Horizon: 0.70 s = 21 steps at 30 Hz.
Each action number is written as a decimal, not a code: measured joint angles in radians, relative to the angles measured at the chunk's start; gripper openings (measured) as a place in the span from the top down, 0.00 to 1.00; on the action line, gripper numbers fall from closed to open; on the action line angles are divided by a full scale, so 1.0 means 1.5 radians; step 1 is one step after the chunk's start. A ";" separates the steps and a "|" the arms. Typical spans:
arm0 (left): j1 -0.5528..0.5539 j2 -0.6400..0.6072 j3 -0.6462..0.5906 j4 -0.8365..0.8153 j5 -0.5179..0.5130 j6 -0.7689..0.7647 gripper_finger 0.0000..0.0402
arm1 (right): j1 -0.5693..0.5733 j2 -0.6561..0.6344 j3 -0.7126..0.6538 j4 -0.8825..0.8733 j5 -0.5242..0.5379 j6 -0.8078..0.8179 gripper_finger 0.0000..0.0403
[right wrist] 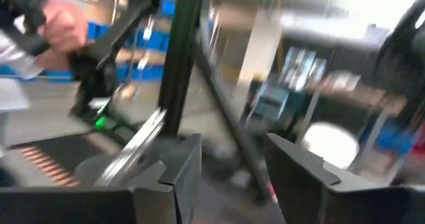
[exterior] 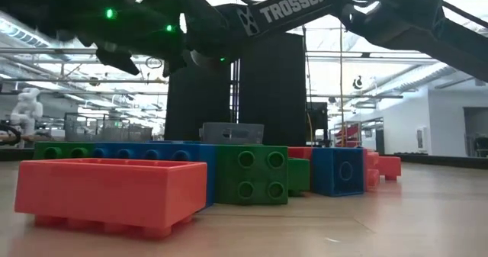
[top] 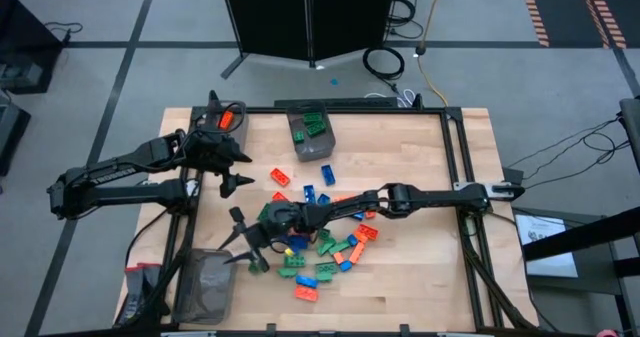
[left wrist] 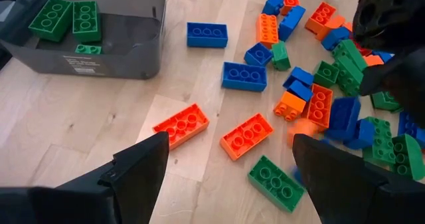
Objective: Sort blocks
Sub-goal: Put the blue game piece into the bottom left black transparent bin
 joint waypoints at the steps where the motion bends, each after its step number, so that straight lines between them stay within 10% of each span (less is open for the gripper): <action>1: 0.000 0.000 0.000 0.000 0.000 0.000 0.20 | 0.000 -0.004 0.000 -0.057 -0.005 0.019 0.60; 9: 0.000 0.000 0.000 -0.001 0.000 0.000 0.20 | -0.001 -0.082 0.000 -0.655 0.132 -0.022 0.58; 21: 0.000 0.000 0.000 0.000 0.000 0.001 0.20 | 0.004 -0.153 -0.002 -0.877 0.354 0.062 0.58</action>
